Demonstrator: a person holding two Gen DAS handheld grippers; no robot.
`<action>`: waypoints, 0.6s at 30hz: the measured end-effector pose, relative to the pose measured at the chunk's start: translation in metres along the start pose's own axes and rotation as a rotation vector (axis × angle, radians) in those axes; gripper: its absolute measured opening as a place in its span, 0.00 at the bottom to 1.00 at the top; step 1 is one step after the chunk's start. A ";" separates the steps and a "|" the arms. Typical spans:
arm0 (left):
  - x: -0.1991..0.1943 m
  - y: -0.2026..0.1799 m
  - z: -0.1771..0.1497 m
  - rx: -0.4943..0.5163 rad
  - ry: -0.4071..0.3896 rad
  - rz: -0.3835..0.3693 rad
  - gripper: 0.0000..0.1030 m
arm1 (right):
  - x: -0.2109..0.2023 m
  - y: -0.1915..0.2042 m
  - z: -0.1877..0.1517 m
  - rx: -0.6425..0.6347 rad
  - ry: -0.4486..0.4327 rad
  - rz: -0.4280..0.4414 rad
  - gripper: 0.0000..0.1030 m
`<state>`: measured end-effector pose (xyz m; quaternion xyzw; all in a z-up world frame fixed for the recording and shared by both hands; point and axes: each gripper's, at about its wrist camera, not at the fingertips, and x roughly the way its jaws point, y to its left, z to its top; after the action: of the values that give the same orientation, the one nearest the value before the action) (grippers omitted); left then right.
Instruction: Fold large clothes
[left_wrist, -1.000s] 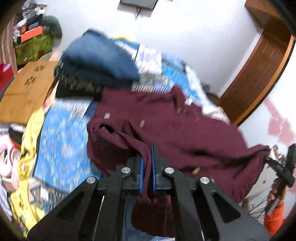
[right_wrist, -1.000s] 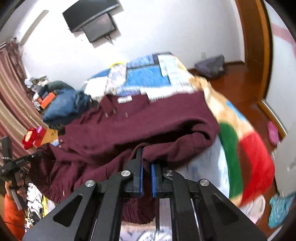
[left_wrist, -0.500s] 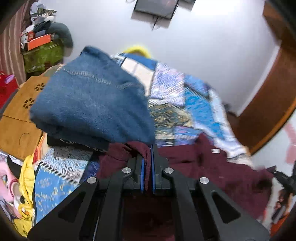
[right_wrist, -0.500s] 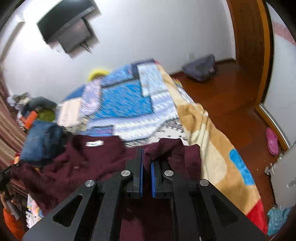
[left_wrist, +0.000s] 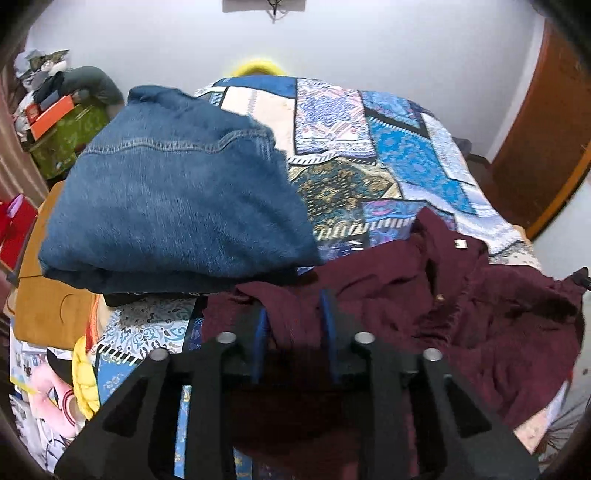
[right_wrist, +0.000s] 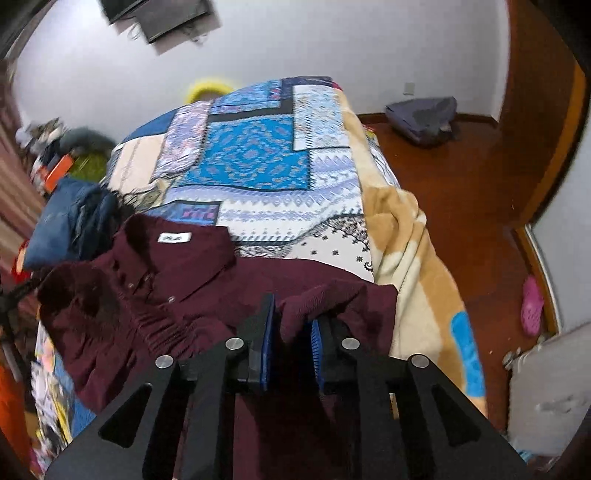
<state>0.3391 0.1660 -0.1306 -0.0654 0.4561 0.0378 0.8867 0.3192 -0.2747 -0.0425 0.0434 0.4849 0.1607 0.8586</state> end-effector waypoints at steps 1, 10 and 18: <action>-0.004 0.000 0.002 0.002 -0.004 -0.006 0.33 | -0.002 0.001 0.003 -0.004 0.002 0.007 0.17; -0.073 0.010 0.002 0.025 -0.213 0.073 0.67 | -0.059 -0.006 -0.008 0.013 -0.164 -0.119 0.60; -0.048 0.049 -0.053 -0.114 -0.103 0.050 0.76 | -0.052 -0.015 -0.048 0.113 -0.123 -0.106 0.61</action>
<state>0.2624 0.2058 -0.1265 -0.1024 0.4084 0.0892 0.9027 0.2573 -0.3096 -0.0284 0.0760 0.4412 0.0843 0.8902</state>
